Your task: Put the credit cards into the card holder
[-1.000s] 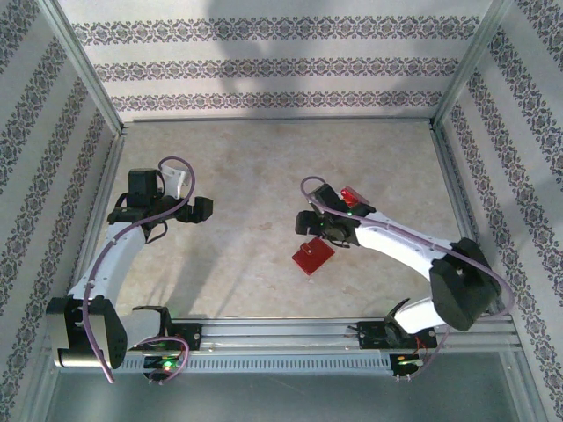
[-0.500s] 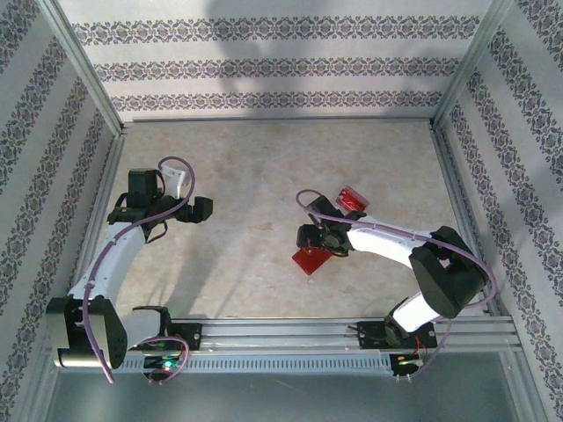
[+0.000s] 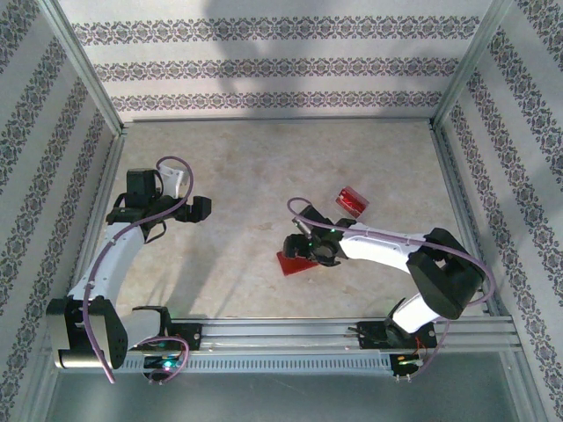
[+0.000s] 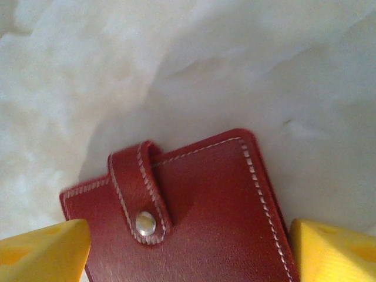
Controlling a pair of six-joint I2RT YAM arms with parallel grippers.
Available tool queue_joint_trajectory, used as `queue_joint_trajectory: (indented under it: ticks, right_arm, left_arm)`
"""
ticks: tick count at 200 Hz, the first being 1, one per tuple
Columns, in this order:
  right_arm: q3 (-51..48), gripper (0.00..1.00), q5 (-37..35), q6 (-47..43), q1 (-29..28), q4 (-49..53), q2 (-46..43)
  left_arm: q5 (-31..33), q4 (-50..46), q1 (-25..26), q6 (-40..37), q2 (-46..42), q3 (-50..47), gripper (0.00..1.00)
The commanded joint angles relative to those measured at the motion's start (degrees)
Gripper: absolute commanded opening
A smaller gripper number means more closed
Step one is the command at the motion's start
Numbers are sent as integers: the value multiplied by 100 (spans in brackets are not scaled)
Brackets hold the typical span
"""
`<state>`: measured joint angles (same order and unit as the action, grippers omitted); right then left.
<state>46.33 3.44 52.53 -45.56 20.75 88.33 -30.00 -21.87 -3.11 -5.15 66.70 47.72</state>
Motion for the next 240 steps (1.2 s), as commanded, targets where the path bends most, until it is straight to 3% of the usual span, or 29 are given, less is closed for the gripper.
queue_joint_trajectory:
  ticks: [1,29,59,116,158,195,240]
  right_arm:
    - [122,87,433,497,-295,-67,23]
    - [424,87,739,409,-708,-245,236]
    - [726,86,736,181,-720,-48,369]
    - [1085,84,793,-852,-51,649,239]
    - [1287,84,1053,-1327,266,511,992]
    - [1309,76,1436,-1338,185,403,1368]
    - [846,66,1687,-1016,69,-72,1176]
  left_arm:
    - [-72,-18,-75,18,-90,34,100]
    - [-120,147,-72,50,-104,-28,100]
    - [-68,5,-82,39,-52,61,100]
    - [-180,81,-83,144,-34,34,100]
    - [-177,4,-84,146,-53,78,100]
    - [-174,48,-84,121,-139,11,100]
    - [-242,-97,-84,310,-174,41,100]
